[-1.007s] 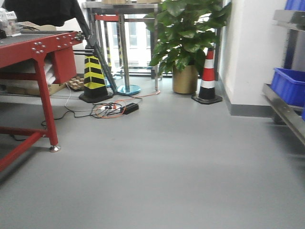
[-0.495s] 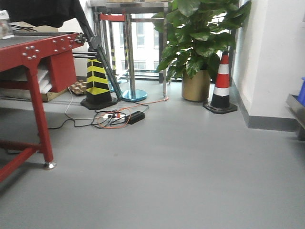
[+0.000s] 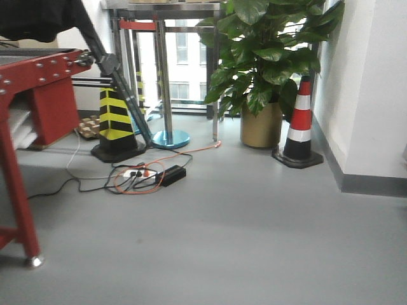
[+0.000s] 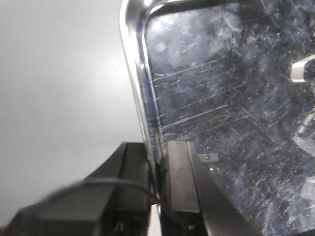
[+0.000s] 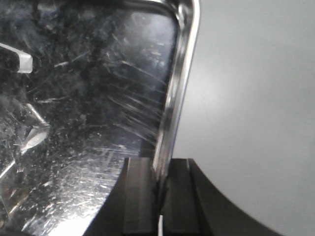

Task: Stack silver trays without gaps
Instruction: 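Hold the tray in both grippers while the base drives to another shelf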

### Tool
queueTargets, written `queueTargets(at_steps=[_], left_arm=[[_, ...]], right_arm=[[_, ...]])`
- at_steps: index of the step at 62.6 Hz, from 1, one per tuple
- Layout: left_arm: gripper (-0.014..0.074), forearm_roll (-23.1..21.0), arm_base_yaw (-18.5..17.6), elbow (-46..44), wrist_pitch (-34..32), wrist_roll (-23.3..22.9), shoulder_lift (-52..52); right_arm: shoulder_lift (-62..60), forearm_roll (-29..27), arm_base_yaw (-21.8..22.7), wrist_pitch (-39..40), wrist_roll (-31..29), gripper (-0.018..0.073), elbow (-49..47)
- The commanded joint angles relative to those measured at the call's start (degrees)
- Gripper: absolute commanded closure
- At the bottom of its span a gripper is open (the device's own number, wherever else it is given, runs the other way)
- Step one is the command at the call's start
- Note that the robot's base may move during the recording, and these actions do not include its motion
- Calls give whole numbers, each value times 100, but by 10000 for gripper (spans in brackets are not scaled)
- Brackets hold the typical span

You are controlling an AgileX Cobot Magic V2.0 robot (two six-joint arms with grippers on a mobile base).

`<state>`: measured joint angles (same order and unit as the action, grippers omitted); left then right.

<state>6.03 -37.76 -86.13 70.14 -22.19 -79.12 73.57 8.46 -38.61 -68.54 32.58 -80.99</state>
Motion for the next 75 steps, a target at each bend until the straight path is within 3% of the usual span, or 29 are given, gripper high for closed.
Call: queueTargets(at_steps=[1, 75], left_arm=[[645, 335, -36, -137, -6, 135, 163], [645, 335, -36, -137, -6, 135, 107]], right_arm=[[-207, 344, 17, 180, -185, 503, -163], [-207, 350, 17, 178, -185, 503, -163]])
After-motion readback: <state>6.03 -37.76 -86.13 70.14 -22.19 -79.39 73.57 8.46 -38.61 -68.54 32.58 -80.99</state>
